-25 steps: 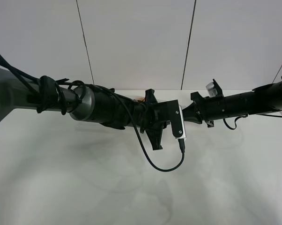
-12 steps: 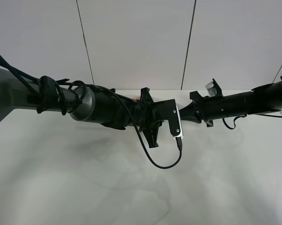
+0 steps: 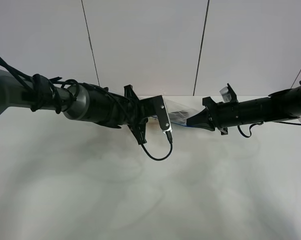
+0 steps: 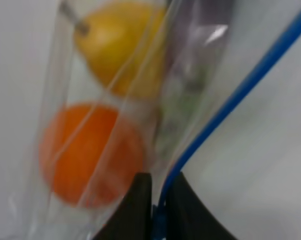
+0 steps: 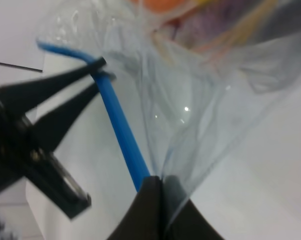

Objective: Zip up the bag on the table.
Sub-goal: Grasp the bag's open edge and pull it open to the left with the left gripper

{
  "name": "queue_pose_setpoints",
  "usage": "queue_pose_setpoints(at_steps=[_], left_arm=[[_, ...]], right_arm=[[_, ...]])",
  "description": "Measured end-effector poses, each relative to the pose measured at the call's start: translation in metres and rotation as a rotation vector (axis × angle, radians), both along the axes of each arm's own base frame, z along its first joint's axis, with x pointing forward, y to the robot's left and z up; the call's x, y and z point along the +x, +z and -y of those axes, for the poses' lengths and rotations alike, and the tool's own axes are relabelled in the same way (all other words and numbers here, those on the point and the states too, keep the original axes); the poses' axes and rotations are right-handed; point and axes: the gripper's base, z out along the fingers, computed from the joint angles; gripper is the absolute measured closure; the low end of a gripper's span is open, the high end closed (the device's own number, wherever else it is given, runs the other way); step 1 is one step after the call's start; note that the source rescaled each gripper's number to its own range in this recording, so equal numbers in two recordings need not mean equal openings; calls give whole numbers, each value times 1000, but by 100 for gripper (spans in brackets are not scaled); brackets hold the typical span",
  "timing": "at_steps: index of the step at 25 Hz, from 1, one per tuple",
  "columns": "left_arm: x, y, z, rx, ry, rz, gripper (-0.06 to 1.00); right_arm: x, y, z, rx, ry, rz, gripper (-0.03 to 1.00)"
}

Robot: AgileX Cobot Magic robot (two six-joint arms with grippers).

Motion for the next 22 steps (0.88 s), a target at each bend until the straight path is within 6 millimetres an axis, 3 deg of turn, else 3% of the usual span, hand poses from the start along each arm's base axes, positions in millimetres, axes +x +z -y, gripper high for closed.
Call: queue_pose_setpoints(at_steps=[17, 22], left_arm=[[33, 2, -82, 159, 197, 14, 94], [37, 1, -91, 144, 204, 8, 94]], right_arm=[[-1, -1, 1, -25, 17, 4, 97], [-1, 0, -3, -23, 30, 7, 97]])
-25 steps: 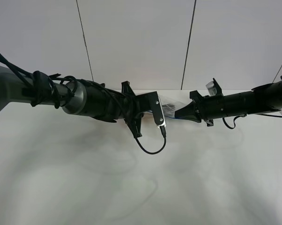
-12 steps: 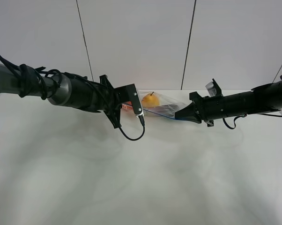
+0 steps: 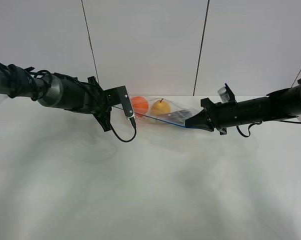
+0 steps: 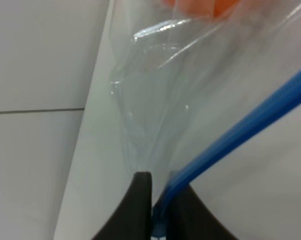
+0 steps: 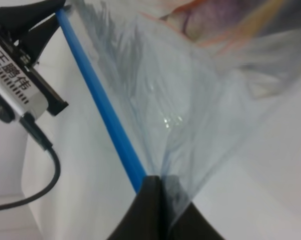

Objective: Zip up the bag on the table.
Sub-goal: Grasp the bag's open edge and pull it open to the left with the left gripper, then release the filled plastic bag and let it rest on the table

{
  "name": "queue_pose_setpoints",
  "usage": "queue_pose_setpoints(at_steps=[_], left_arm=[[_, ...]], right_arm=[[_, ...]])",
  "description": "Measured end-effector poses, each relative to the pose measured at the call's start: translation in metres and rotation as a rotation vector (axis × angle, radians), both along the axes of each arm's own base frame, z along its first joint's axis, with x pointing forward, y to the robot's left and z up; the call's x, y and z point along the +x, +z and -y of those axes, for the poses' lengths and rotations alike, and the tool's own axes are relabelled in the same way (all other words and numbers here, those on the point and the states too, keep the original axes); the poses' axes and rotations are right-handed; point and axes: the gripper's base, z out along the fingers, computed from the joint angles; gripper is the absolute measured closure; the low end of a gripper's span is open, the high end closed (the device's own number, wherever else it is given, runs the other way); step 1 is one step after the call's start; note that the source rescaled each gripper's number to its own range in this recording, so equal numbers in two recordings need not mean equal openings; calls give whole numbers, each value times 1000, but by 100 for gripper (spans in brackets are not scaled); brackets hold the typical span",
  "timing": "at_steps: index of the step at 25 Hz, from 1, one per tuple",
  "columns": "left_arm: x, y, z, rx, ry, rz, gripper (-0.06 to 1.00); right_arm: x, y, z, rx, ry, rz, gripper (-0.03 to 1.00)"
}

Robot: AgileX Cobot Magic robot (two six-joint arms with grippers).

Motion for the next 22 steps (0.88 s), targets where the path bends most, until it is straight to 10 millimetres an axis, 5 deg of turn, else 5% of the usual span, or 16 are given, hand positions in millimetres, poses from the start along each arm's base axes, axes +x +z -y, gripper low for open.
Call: queue_pose_setpoints(at_steps=[8, 12, 15, 22], left_arm=[[1, 0, -2, -71, 51, 14, 91], [4, 3, -31, -39, 236, 53, 54], [8, 8, -32, -117, 318, 101, 27], [12, 16, -31, -428, 563, 235, 14]], right_arm=[[0, 0, 0, 0, 0, -1, 97], [-1, -4, 7, -61, 14, 2, 97], [-2, -4, 7, -61, 18, 2, 97], [-3, -5, 7, -68, 31, 1, 97]])
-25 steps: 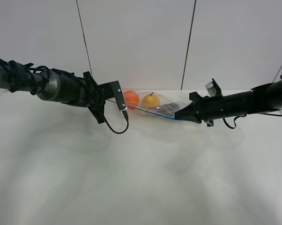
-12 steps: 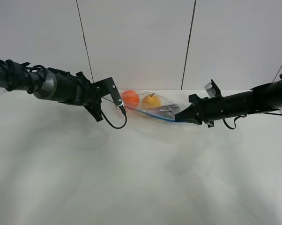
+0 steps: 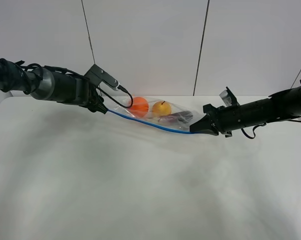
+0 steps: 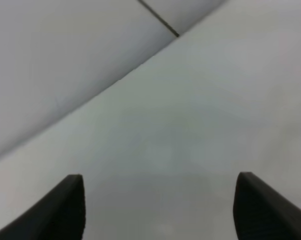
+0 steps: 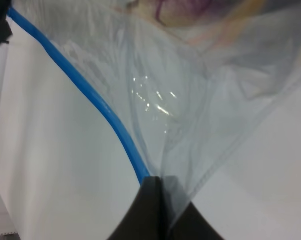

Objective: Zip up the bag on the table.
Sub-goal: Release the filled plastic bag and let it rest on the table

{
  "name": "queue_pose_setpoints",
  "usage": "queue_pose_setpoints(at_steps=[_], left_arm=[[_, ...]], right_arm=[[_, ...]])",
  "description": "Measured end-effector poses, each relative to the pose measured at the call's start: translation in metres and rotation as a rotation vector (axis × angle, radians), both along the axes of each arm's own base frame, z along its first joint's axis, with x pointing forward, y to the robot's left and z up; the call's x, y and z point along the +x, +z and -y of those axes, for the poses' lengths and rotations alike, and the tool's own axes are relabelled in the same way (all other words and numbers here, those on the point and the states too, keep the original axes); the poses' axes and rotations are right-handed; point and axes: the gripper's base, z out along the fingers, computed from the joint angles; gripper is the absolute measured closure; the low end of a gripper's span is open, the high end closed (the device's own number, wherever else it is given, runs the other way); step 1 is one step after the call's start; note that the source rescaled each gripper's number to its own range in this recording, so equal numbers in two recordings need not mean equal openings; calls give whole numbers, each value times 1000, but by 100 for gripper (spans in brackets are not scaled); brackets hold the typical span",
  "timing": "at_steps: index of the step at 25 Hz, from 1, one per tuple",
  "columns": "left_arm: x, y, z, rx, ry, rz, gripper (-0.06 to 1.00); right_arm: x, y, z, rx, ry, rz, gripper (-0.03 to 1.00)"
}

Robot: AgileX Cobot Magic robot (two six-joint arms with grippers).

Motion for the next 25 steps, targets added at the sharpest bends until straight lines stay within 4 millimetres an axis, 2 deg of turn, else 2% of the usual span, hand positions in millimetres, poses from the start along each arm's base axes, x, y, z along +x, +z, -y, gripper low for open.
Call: queue_pose_setpoints(at_steps=[5, 7, 12, 15, 18, 21, 25], left_arm=[[0, 2, 0, -252, 191, 120, 13], [0, 8, 4, -374, 230, 165, 13], [-1, 39, 32, -839, 137, 184, 13], [-5, 49, 54, -1264, 80, 51, 13], [-15, 55, 72, -1602, 20, -184, 13], [-29, 66, 82, -1809, -97, -428, 13], [-45, 80, 84, -1969, -196, -682, 13]], right_arm=[[0, 0, 0, -1, 1, 0, 97], [0, 0, 0, -1, 2, 0, 97], [-1, -1, 0, -12, 14, -1, 97], [-2, -1, 1, -21, 24, -1, 97], [-2, -2, 1, -26, 29, -7, 97], [-2, -2, 1, -27, 28, -7, 97], [-2, -2, 1, -27, 27, -9, 97]])
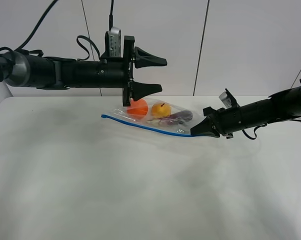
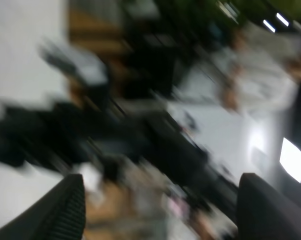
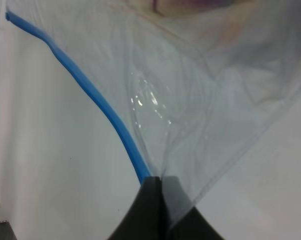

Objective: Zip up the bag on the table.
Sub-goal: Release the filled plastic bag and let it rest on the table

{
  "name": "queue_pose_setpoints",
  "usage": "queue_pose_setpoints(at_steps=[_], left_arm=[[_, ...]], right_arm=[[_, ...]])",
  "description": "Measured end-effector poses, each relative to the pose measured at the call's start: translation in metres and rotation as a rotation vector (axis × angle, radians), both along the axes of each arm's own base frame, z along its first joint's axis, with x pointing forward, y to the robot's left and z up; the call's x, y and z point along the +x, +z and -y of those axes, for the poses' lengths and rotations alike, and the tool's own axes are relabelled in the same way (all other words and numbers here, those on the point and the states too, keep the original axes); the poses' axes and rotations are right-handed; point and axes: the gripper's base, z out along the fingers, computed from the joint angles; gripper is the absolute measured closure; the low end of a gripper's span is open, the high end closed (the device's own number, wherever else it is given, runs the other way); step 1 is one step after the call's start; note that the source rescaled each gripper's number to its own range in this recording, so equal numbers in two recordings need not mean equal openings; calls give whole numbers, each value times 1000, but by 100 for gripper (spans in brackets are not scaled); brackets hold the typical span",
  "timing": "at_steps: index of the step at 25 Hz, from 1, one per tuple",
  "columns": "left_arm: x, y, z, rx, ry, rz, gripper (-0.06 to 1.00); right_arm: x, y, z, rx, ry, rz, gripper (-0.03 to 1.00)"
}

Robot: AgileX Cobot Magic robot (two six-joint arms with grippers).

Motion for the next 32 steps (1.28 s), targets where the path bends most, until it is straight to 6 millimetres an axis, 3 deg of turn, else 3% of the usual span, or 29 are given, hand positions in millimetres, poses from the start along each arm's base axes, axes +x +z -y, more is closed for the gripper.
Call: queue_pose_setpoints(at_steps=[5, 8, 12, 15, 18, 21, 23, 27, 32], left_arm=[[-9, 5, 1, -52, -104, -3, 13], [-20, 5, -1, 114, -224, 189, 13], [-40, 19, -10, 338, -418, 510, 13], [-48, 25, -24, 603, -502, 615, 13], [-34, 21, -51, 950, -319, 472, 13], [-19, 13, -90, 1167, 3, 185, 13], [-16, 11, -109, 1291, 96, 119, 13], [-17, 20, -118, 1396, 133, 166, 13], [-21, 55, -106, 1383, 178, 406, 13]], right_arm=[[0, 0, 0, 0, 2, 0, 97], [0, 0, 0, -3, 6, -1, 97], [-2, -1, 1, -18, 24, -2, 97], [-2, -2, 1, -25, 33, -3, 97], [-3, -2, 0, -23, 39, -8, 97], [-4, -2, 0, -19, 45, -12, 97], [-4, -2, 0, -18, 49, -13, 97], [-4, -1, 0, -17, 50, -14, 97], [-4, -2, 0, -18, 50, -13, 97]])
